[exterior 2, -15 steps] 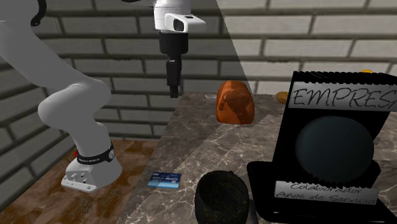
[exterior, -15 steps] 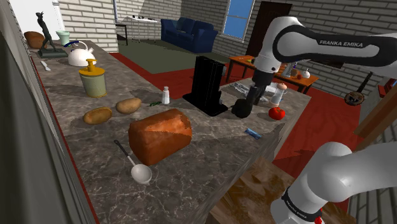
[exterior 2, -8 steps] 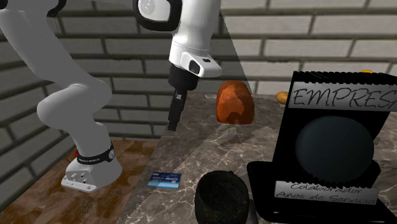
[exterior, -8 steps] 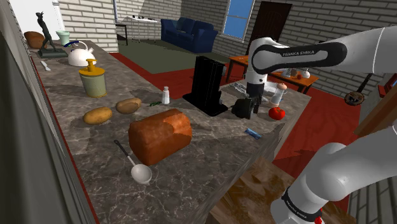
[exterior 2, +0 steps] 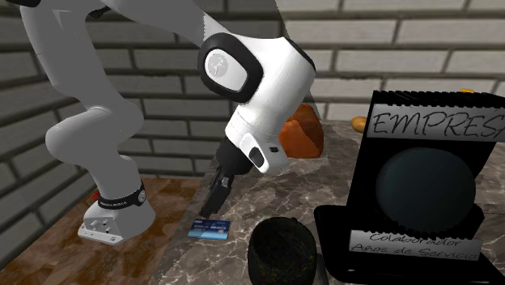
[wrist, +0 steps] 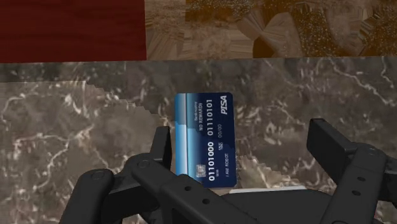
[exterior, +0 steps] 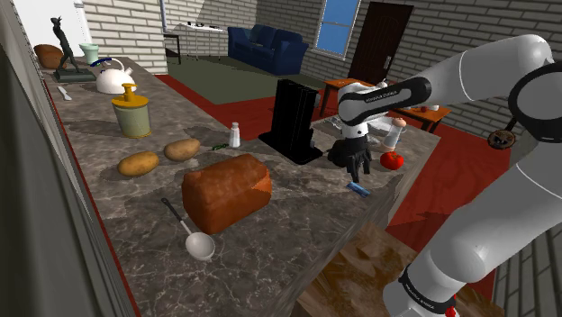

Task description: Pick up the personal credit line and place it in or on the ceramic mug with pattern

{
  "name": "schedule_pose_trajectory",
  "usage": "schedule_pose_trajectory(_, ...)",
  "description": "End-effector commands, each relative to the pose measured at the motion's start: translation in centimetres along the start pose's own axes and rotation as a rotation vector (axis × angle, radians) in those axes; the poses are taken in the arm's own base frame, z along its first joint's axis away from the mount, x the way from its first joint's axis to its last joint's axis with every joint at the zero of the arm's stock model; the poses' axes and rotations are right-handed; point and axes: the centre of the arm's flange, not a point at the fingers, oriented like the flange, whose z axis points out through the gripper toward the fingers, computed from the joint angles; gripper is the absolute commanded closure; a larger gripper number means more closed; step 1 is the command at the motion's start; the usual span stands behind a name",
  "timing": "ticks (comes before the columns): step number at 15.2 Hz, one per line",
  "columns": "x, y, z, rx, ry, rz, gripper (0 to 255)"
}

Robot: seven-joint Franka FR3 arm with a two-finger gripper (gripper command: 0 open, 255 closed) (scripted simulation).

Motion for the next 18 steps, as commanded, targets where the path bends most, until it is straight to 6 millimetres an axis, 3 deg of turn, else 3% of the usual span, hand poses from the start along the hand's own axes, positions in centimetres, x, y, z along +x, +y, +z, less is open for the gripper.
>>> schedule_pose_trajectory(1, 1.4, 1.8, 2.0, -0.005, -0.066, 0.014, 0)
schedule_pose_trajectory(9, 1.1, 1.8, 6.0, -0.005, -0.066, 0.014, 0)
schedule_pose_trajectory(17, 1.1, 1.8, 6.0, -0.005, -0.066, 0.014, 0)
schedule_pose_trajectory(18, 1.1, 1.8, 6.0, -0.005, -0.066, 0.014, 255)
